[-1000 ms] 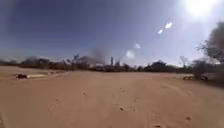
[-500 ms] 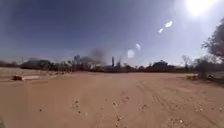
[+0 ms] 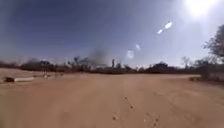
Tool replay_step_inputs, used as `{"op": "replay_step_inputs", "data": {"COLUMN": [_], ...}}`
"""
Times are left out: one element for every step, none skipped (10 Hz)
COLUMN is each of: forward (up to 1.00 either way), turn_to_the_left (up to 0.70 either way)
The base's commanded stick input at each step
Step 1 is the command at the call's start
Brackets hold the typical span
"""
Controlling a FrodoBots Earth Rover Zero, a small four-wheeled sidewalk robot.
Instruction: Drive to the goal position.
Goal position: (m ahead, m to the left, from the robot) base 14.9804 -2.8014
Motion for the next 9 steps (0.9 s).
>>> {"op": "replay_step_inputs", "data": {"forward": [1.0, 1.0, 1.0, 1.0, 1.0, 1.0, 1.0, 1.0, 1.0], "turn_to_the_left": [0.0, 0.0, 0.0, 0.0, 0.0, 0.0, 0.0, 0.0, 0.0]}}
